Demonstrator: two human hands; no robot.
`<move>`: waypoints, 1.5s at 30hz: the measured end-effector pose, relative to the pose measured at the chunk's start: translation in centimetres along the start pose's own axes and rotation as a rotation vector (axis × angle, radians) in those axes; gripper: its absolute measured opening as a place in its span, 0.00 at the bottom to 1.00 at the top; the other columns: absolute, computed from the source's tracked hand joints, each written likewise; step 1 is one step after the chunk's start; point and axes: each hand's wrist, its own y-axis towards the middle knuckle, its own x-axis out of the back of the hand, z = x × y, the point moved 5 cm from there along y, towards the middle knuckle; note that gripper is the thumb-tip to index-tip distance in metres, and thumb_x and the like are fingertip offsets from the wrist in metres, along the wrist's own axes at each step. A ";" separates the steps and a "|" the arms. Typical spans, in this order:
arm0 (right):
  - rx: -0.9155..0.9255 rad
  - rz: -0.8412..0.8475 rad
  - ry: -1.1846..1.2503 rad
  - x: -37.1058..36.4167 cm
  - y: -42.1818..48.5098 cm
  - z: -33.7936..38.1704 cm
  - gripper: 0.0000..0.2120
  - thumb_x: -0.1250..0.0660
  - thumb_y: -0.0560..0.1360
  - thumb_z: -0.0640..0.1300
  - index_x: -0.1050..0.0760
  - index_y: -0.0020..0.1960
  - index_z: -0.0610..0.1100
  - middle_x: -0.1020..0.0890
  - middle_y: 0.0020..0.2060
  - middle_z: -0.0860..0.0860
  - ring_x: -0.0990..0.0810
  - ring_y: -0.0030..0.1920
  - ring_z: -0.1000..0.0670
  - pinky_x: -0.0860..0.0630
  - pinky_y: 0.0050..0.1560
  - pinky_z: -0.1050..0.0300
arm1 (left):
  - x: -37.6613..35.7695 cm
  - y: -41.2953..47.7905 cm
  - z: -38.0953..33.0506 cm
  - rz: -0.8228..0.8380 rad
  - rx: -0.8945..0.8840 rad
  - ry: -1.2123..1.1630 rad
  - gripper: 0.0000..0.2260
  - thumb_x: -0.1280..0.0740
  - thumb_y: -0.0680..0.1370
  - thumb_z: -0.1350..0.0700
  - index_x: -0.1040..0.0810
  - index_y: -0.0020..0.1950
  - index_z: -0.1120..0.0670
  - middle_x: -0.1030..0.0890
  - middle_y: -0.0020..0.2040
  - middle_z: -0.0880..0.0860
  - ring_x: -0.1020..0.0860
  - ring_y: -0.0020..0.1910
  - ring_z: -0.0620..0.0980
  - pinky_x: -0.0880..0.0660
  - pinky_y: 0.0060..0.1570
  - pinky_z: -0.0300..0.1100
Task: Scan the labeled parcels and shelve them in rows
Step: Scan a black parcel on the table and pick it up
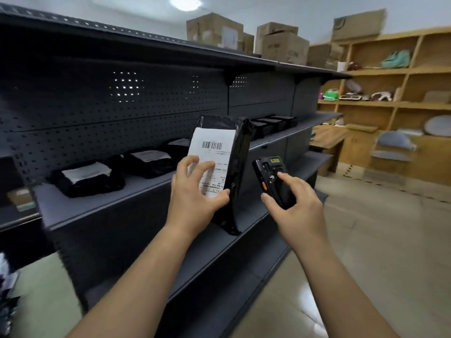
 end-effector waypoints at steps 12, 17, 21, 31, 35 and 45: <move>-0.192 -0.216 -0.301 8.2 19.1 -22.1 0.26 0.27 0.70 0.58 0.26 0.66 0.58 0.23 0.59 0.58 0.24 0.57 0.54 0.23 0.58 0.52 | -34.3 16.5 0.2 0.215 -0.124 -0.302 0.26 0.26 0.63 0.44 0.23 0.61 0.45 0.36 0.67 0.41 0.33 0.68 0.50 0.31 0.67 0.48; -0.208 -0.268 -0.333 11.0 25.2 -32.6 0.25 0.27 0.71 0.57 0.26 0.66 0.57 0.23 0.58 0.59 0.23 0.56 0.55 0.22 0.56 0.52 | -48.2 20.8 0.2 0.250 -0.150 -0.323 0.28 0.29 0.62 0.39 0.22 0.61 0.46 0.35 0.66 0.42 0.32 0.67 0.51 0.33 0.65 0.43; -0.225 -0.260 -0.338 13.3 31.8 -41.4 0.25 0.27 0.71 0.56 0.26 0.67 0.57 0.24 0.59 0.58 0.25 0.57 0.56 0.23 0.57 0.52 | -58.4 24.3 -0.8 0.232 -0.162 -0.356 0.28 0.30 0.62 0.39 0.21 0.60 0.47 0.34 0.66 0.43 0.31 0.66 0.50 0.32 0.65 0.43; -0.197 -0.183 -0.373 14.6 51.3 -59.6 0.27 0.28 0.71 0.58 0.28 0.68 0.58 0.24 0.61 0.57 0.27 0.57 0.57 0.25 0.55 0.57 | -80.3 37.0 1.3 0.209 -0.107 -0.303 0.28 0.30 0.62 0.39 0.21 0.60 0.46 0.36 0.64 0.38 0.32 0.67 0.49 0.28 0.65 0.52; -0.180 -0.162 -0.351 14.0 59.2 -67.7 0.26 0.27 0.71 0.56 0.27 0.68 0.57 0.24 0.60 0.57 0.25 0.59 0.55 0.24 0.57 0.54 | -89.7 41.8 3.7 0.206 -0.064 -0.324 0.27 0.29 0.62 0.38 0.22 0.59 0.44 0.36 0.65 0.38 0.32 0.67 0.48 0.27 0.64 0.52; -0.129 -0.101 -0.318 13.5 78.4 -83.3 0.26 0.28 0.71 0.57 0.27 0.68 0.55 0.23 0.61 0.56 0.25 0.59 0.54 0.24 0.58 0.53 | -108.5 55.8 5.3 0.088 -0.074 -0.259 0.27 0.31 0.62 0.39 0.22 0.59 0.46 0.34 0.66 0.43 0.31 0.66 0.51 0.29 0.64 0.49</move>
